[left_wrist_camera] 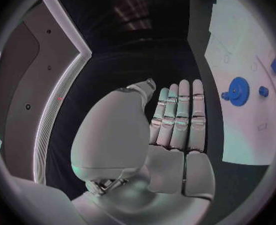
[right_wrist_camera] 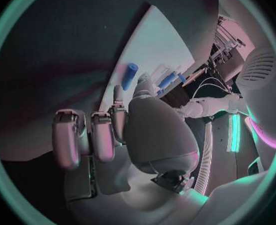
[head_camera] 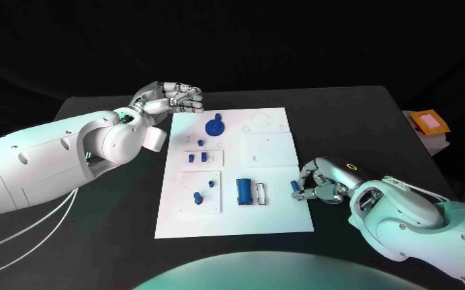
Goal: Assemble the parts on the task board
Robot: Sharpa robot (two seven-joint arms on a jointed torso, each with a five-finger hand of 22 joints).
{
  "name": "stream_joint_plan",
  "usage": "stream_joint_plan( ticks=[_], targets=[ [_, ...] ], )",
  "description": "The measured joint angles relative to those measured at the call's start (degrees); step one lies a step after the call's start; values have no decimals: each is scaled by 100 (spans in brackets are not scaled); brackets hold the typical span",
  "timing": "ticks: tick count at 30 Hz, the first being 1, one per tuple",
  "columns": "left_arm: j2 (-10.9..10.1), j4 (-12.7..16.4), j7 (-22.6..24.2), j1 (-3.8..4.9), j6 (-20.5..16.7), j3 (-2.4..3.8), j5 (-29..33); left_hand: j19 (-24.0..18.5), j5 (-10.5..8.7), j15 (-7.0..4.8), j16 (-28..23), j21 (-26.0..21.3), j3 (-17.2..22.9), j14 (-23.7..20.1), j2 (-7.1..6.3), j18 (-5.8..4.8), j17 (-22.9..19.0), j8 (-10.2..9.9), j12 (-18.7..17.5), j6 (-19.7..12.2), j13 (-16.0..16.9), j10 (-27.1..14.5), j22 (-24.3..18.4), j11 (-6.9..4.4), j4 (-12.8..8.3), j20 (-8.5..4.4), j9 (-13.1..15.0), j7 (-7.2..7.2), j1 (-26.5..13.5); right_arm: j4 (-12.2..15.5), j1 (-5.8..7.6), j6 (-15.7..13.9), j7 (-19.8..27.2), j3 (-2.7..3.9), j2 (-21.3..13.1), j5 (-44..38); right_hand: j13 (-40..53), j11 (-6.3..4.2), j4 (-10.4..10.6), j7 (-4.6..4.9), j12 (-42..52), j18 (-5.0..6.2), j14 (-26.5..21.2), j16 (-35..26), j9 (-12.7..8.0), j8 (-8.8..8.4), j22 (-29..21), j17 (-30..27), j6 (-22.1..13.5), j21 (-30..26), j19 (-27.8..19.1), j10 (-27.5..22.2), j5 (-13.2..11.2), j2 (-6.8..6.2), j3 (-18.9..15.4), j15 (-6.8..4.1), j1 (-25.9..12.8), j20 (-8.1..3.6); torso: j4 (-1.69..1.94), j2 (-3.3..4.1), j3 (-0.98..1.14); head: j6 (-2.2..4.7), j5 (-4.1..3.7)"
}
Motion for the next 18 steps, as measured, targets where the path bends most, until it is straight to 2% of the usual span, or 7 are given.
stream_joint_plan(
  ticks=[4,5,7,8,14,18],
  targets=[
    [-8,0,0,-1,0,-1,-3,0,0,0,0,-10,0,0,0,0,0,0,0,0,0,0,-5,0,0,0,0,0,0,-23,-27,48,-13,1,87,-14,0,0,-31,-42,27,0,-3,0,0,-49,0,0,60,40,0,0,162,-21,-1,-5,85,0,-4,2,1,-13,11],
    [-9,0,0,-1,0,-1,-4,0,0,0,0,-20,0,0,0,0,0,0,0,0,0,0,-5,0,0,0,1,0,0,-31,-35,59,-14,2,108,-16,0,0,-50,-59,61,0,-10,22,0,-65,0,0,76,40,0,0,103,-39,18,-16,144,-25,-6,2,2,-18,14],
    [-11,0,0,-2,1,-2,-5,0,0,0,0,-20,0,0,0,0,0,0,0,0,0,0,-6,0,0,0,5,0,0,-47,-50,80,-15,4,148,-23,0,0,-82,-85,101,0,-7,26,11,-123,-1,0,102,59,1,0,-365,-144,156,-59,252,-66,-10,2,3,-21,20],
    [-11,0,0,-2,2,-2,-6,0,0,0,0,-20,0,0,0,0,-1,0,0,0,0,0,-5,0,0,0,5,0,0,-54,-54,88,-16,6,163,-27,0,0,-90,-85,115,-1,-1,26,16,-134,-1,0,102,62,1,0,-474,-152,218,-69,332,-65,-13,2,4,-22,24],
    [-15,2,0,-2,2,-3,-9,0,0,0,-22,-20,0,0,0,0,6,0,0,0,0,0,-5,0,0,0,5,0,0,-95,-64,135,-27,23,226,-89,-40,-19,-141,-113,121,0,-7,26,24,-215,-1,-1,132,62,1,-19,-600,-305,498,-75,485,-65,-8,-1,5,-23,11],
    [-16,2,-2,-3,2,-3,-11,0,0,0,-22,-20,0,0,0,0,6,0,0,0,0,0,-5,0,0,0,5,0,0,-112,-66,165,-39,31,267,-146,-142,-20,-135,-121,126,0,-7,26,24,-249,-1,-1,141,62,1,-20,-537,-454,631,-75,634,-65,-9,-1,2,-23,9]
  ],
)
